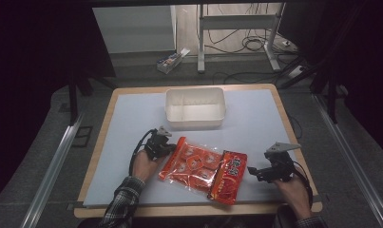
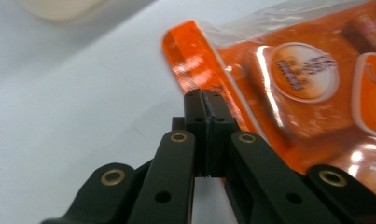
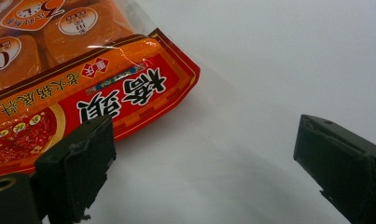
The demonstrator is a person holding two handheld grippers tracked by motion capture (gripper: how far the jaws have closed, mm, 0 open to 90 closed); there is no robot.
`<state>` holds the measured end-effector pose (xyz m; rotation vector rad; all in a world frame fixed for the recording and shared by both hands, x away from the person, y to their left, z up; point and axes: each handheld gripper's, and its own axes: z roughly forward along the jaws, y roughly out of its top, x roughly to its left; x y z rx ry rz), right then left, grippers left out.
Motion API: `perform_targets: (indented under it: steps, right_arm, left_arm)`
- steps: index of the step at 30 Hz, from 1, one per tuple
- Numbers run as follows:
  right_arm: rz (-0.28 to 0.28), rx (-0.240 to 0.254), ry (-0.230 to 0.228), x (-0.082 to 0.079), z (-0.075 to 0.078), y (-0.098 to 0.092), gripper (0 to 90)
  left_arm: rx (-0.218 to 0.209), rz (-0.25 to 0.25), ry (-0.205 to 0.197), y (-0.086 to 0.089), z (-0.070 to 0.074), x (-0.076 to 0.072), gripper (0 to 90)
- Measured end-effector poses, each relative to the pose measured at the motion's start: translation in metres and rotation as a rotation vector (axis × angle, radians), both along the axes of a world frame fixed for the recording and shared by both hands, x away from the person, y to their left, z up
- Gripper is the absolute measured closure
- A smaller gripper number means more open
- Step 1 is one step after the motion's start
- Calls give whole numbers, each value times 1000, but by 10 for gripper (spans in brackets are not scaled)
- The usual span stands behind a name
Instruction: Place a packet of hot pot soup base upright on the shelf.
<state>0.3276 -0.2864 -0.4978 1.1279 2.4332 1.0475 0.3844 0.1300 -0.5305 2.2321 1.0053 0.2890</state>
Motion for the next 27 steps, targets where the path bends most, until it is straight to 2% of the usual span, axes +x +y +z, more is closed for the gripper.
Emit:
perform_targets:
  steps: [3, 6, 12, 14, 17, 20, 23, 25, 27]
  right_arm:
    - [4, -1, 2, 1, 0, 2, 53]
    - [3, 2, 5, 1, -1, 1, 53]
    - [8, 8, 6, 0, 0, 0, 53]
    - [12, 3, 8, 0, 0, 1, 53]
    - [14, 2, 8, 0, -1, 1, 53]
    - [11, 7, 6, 0, 0, 0, 53]
    - [9, 9, 7, 0, 0, 0, 53]
    - [10, 10, 7, 0, 0, 0, 53]
    - [12, 9, 4, -1, 0, 0, 53]
  left_arm:
    - [-37, 1, -21, -12, 2, 6, 899]
    - [-45, 1, -47, -24, 4, 13, 899]
    - [-67, -12, -50, -38, 7, 23, 899]
    - [-58, -44, -38, -45, 5, 26, 898]
    - [-67, -47, -35, -54, 0, 28, 899]
    - [-50, -53, -26, -54, 0, 28, 900]
    - [-11, -66, -48, -54, 1, 23, 900]
    - [-5, -59, -68, -53, 0, 18, 900]
    - [-23, -51, -69, -49, -2, 14, 900]
